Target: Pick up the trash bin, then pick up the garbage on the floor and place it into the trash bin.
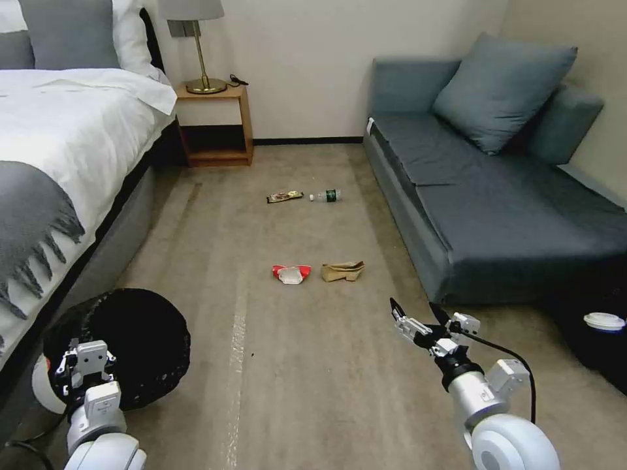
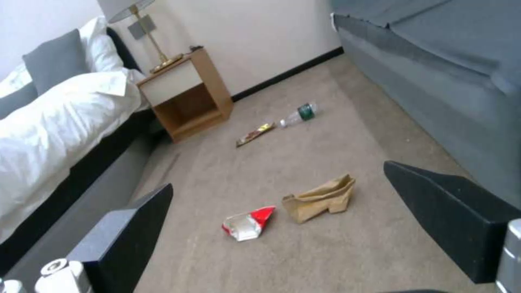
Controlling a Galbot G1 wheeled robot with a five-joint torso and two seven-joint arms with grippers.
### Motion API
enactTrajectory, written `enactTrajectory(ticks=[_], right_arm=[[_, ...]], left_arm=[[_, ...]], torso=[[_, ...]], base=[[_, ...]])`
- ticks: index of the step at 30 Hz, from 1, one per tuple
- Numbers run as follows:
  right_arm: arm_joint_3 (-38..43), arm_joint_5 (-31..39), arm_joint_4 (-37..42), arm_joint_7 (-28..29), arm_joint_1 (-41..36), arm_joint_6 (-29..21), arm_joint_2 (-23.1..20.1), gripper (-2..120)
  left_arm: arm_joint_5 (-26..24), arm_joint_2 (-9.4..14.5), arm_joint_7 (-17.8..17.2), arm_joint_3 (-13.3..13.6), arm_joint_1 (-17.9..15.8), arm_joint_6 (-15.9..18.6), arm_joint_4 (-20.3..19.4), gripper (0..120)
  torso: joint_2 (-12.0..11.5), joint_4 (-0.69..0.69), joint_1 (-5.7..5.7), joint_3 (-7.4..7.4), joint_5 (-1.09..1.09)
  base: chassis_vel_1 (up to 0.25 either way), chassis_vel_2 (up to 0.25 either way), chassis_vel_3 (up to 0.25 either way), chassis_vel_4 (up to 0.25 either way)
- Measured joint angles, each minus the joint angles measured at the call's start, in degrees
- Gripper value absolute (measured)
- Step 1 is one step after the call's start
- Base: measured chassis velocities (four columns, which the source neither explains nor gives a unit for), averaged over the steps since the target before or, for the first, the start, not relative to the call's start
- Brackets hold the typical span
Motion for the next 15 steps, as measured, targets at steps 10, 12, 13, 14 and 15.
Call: enactTrajectory(ticks=[10, 12, 13, 14, 15], right_arm=[[-0.06, -0.08, 0.02, -0.21, -0.24, 0.17, 0.06, 100], [-0.1, -0.1, -0.13, -0.27, -0.21, 0.25, 0.06, 100], [-0.1, -0.1, -0.13, -0.27, -0.21, 0.25, 0.06, 100], [-0.12, -0.1, -0.24, -0.28, -0.15, 0.27, 0.06, 100], [-0.14, -0.11, -0.39, -0.3, -0.05, 0.3, 0.05, 100]], left_arm=[[-0.02, -0.41, -0.09, -0.26, 0.3, -1.2, 0.39, 0], [-0.01, -0.51, -0.13, -0.25, 0.26, -1.26, 0.46, 0], [-0.01, -0.51, -0.13, -0.25, 0.26, -1.26, 0.46, 0], [0.0, -0.51, -0.13, -0.24, 0.23, -1.27, 0.48, 0], [0.03, -0.51, -0.14, -0.22, 0.13, -1.28, 0.52, 0]], torso=[[0.0, 0.01, 0.0, 0.0, 0.0], [0.0, 0.0, 0.0, 0.0, 0.0], [0.0, 0.0, 0.0, 0.0, 0.0], [0.0, 0.0, 0.0, 0.0, 0.0], [0.0, 0.0, 0.0, 0.0, 0.0]], base=[[-0.088, 0.091, 0.099, -0.094], [-0.107, 0.117, 0.107, -0.096], [-0.118, 0.117, 0.115, -0.094], [-0.107, 0.122, 0.115, -0.094], [-0.107, 0.122, 0.099, -0.102]])
